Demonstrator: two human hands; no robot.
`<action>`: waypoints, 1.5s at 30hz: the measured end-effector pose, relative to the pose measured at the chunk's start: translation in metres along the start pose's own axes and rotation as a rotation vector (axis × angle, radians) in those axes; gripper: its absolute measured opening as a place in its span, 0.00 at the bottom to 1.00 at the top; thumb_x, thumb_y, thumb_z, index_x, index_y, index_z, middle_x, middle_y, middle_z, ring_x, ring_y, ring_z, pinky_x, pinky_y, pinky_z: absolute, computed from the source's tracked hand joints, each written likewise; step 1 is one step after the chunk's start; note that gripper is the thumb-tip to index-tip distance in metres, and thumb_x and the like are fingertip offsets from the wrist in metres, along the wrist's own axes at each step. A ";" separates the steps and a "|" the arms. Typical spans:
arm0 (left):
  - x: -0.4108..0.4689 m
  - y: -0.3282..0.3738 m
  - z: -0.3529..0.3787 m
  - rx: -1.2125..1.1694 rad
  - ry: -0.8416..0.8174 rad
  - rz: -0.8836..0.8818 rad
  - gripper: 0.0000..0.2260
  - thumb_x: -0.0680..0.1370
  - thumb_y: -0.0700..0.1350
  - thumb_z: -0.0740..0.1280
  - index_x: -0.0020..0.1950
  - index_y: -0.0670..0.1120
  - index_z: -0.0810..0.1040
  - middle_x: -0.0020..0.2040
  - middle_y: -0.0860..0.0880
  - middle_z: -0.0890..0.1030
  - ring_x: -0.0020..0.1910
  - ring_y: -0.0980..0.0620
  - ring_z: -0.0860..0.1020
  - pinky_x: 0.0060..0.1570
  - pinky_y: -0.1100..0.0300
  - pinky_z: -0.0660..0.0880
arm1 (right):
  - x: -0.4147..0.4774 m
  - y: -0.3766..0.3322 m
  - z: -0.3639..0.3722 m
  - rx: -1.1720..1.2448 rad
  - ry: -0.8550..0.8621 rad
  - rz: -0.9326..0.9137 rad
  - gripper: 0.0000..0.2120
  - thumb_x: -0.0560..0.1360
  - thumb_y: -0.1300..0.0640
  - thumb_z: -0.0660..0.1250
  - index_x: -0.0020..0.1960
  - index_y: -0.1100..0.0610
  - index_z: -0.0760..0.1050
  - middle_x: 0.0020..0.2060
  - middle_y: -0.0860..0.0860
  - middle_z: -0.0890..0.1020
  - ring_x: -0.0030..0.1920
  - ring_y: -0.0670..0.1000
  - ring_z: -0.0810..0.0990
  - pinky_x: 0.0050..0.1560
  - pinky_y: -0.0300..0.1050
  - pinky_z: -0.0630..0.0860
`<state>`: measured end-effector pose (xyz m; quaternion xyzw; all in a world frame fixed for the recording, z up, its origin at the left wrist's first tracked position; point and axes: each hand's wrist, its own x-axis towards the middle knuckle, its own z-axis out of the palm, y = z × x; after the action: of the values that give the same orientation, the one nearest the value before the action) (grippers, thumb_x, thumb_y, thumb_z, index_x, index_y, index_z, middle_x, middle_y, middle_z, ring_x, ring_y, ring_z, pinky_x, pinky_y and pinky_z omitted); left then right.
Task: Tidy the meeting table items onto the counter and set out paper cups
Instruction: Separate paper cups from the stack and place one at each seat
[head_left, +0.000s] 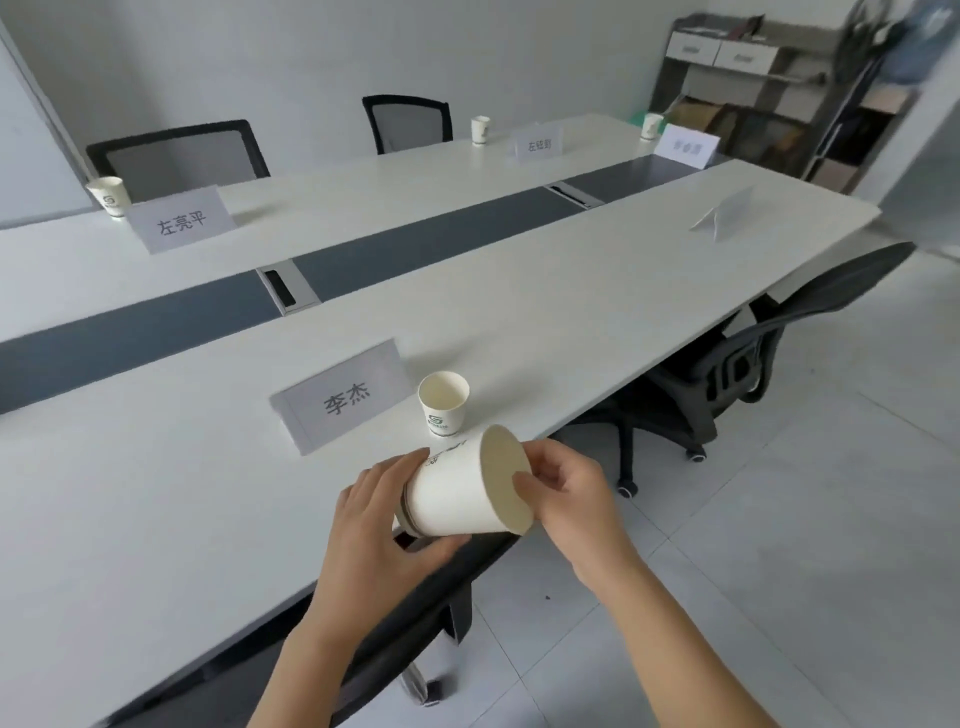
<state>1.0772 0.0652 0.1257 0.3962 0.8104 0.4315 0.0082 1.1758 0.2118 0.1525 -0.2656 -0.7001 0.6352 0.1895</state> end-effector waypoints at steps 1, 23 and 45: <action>0.001 0.012 0.012 -0.036 -0.026 0.002 0.29 0.61 0.62 0.67 0.60 0.61 0.65 0.55 0.76 0.69 0.56 0.74 0.66 0.56 0.66 0.66 | -0.006 0.002 -0.015 0.008 0.029 -0.009 0.18 0.72 0.71 0.60 0.39 0.49 0.77 0.32 0.42 0.81 0.31 0.40 0.78 0.29 0.30 0.74; -0.021 0.239 0.394 -0.244 -0.699 -0.081 0.25 0.64 0.49 0.76 0.49 0.66 0.64 0.49 0.62 0.75 0.47 0.62 0.76 0.39 0.75 0.71 | -0.112 0.133 -0.387 -0.148 0.551 0.084 0.23 0.56 0.38 0.64 0.51 0.35 0.65 0.55 0.38 0.70 0.56 0.31 0.67 0.49 0.21 0.68; 0.221 0.351 0.660 -0.158 -0.913 0.056 0.27 0.68 0.52 0.72 0.65 0.54 0.66 0.58 0.55 0.74 0.55 0.55 0.74 0.54 0.60 0.74 | 0.095 0.164 -0.664 -0.218 0.788 0.195 0.26 0.56 0.40 0.66 0.51 0.35 0.62 0.50 0.34 0.68 0.52 0.38 0.71 0.44 0.27 0.68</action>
<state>1.3830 0.7754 0.0318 0.5657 0.6776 0.2734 0.3824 1.5223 0.8026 0.0641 -0.5718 -0.6087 0.4221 0.3526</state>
